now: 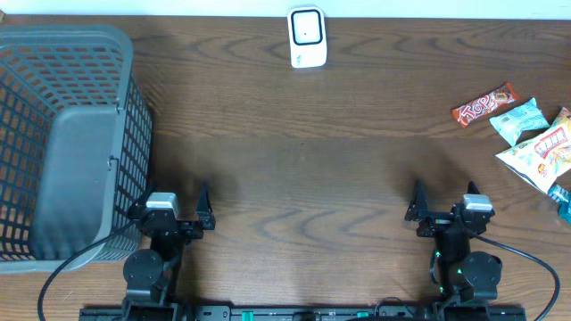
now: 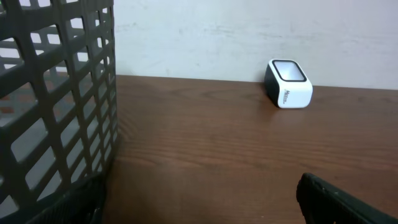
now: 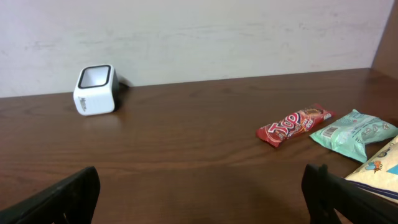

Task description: Scan the item barcode

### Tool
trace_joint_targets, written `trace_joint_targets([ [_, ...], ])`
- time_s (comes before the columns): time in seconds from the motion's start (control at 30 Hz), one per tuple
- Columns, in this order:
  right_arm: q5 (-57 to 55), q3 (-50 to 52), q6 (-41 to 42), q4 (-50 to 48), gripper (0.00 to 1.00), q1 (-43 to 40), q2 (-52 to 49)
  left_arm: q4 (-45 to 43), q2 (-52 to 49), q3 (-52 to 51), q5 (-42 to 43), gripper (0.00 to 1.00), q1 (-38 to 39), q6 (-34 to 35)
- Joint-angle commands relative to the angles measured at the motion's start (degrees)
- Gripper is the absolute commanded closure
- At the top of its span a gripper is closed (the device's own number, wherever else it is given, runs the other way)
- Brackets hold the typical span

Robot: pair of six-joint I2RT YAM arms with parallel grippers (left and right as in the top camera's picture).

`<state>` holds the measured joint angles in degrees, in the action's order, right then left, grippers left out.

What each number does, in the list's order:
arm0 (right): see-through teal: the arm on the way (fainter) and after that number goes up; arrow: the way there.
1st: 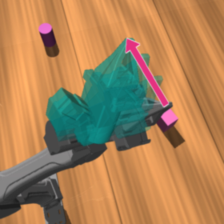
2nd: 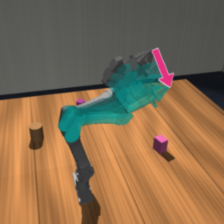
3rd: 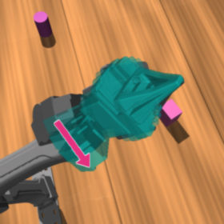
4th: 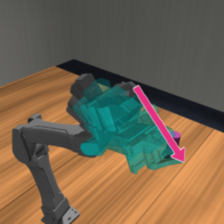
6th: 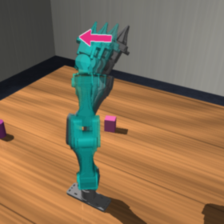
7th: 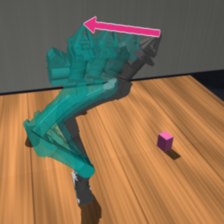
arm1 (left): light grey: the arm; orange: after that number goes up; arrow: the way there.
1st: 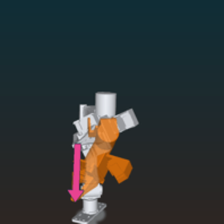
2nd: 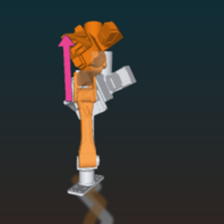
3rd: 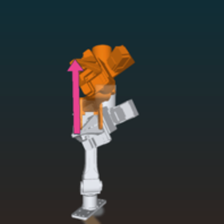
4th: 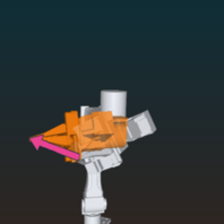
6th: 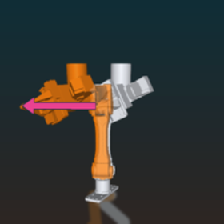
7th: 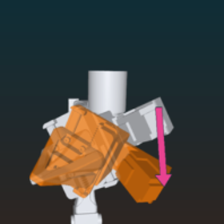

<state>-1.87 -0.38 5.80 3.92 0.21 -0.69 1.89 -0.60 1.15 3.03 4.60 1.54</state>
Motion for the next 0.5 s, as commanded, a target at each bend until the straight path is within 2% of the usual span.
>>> trace_joint_targets([
  [0.0, 0.28, 0.07, -0.55, 0.22, 0.01, -1.07, 0.37, 2.34, 0.52, -0.92, -1.36, 0.02, 0.07, 0.92],
  [0.47, 0.28, 0.07, -0.55, 0.22, 0.01, -1.07, 0.37, 2.21, 0.55, -0.92, -1.20, 0.02, 0.07, 0.68],
])
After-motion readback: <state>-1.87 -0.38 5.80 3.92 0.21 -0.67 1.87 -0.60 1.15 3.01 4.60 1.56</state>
